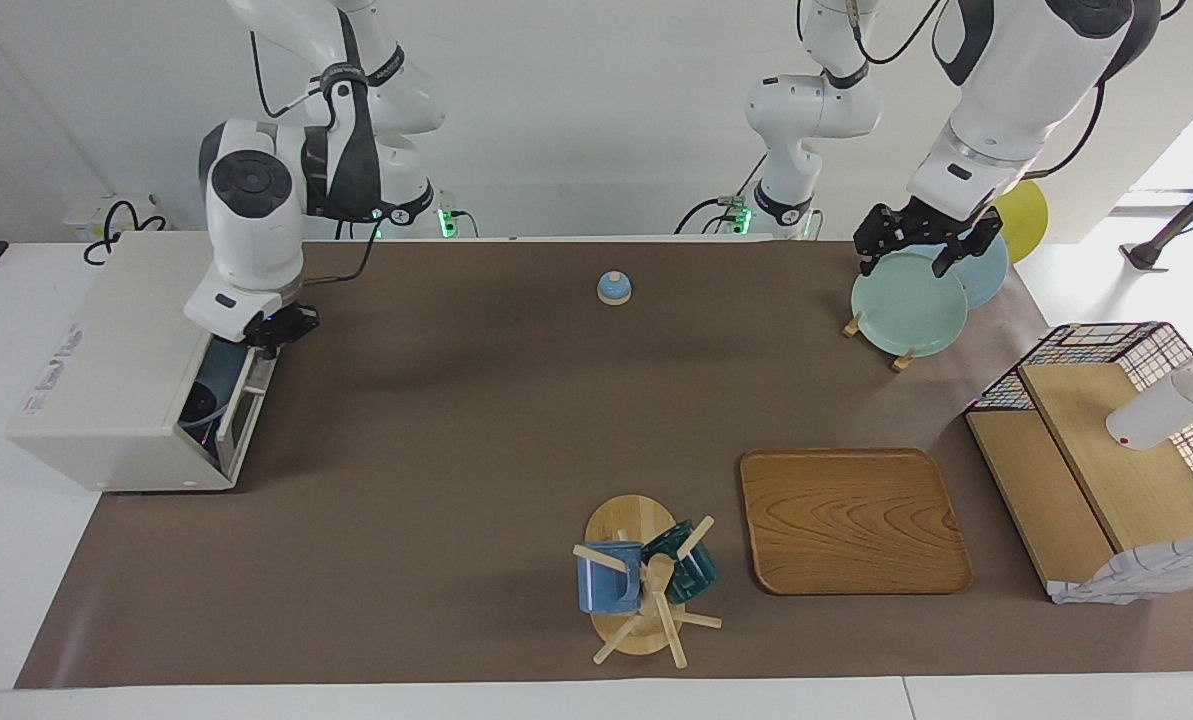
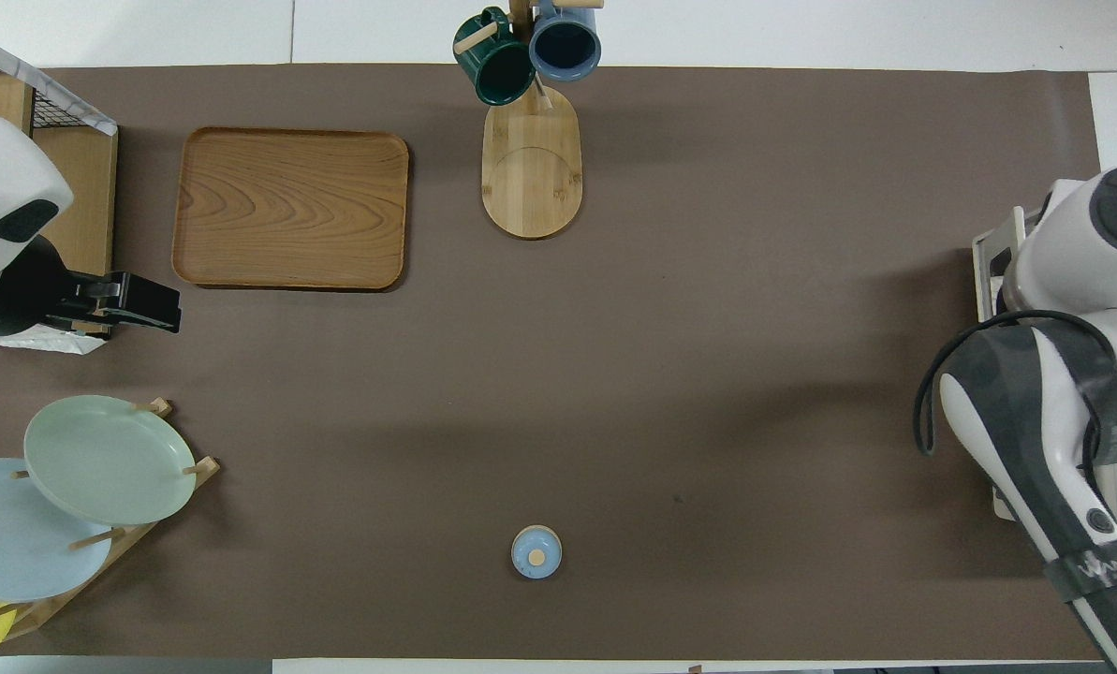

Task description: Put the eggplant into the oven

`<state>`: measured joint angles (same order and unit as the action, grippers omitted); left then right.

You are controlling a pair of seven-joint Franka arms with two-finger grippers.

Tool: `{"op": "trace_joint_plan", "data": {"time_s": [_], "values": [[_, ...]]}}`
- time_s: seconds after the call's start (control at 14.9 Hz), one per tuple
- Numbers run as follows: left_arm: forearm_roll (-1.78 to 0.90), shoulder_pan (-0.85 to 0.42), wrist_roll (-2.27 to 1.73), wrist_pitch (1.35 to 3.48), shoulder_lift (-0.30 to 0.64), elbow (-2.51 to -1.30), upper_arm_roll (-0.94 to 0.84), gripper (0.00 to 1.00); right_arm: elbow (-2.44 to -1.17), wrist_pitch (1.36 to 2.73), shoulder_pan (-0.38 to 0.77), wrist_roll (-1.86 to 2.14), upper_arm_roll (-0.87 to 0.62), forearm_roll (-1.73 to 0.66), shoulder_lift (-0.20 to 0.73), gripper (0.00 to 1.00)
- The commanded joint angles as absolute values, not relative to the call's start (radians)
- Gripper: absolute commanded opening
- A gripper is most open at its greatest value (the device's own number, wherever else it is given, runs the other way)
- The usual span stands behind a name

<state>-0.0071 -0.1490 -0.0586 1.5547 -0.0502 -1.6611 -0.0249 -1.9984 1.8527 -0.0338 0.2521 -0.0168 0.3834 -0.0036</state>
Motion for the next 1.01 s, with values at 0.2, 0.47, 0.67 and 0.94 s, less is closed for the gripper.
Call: {"op": "trace_joint_plan", "data": {"time_s": [0.2, 0.47, 0.67, 0.94], "values": [[-0.014, -0.143, -0.051, 1.546, -0.058, -1.66, -0.026, 1.0, -1.907, 1.651, -0.113, 0.328, -0.023, 0.203, -0.106, 0.24], [-0.014, -0.143, -0.051, 1.546, -0.058, -1.66, -0.026, 1.0, -1.741, 1.549, -0.114, 0.333, -0.023, 0.062, -0.114, 1.0], [-0.014, -0.143, -0.051, 1.546, -0.058, -1.66, -0.026, 1.0, -1.746, 1.546, -0.11, 0.322, -0.023, 0.046, -0.117, 1.0], [-0.014, -0.143, -0.051, 1.546, -0.058, -1.66, -0.026, 1.0, -1.752, 1.601, -0.135, 0.293, -0.021, 0.035, -0.114, 1.0]]}}
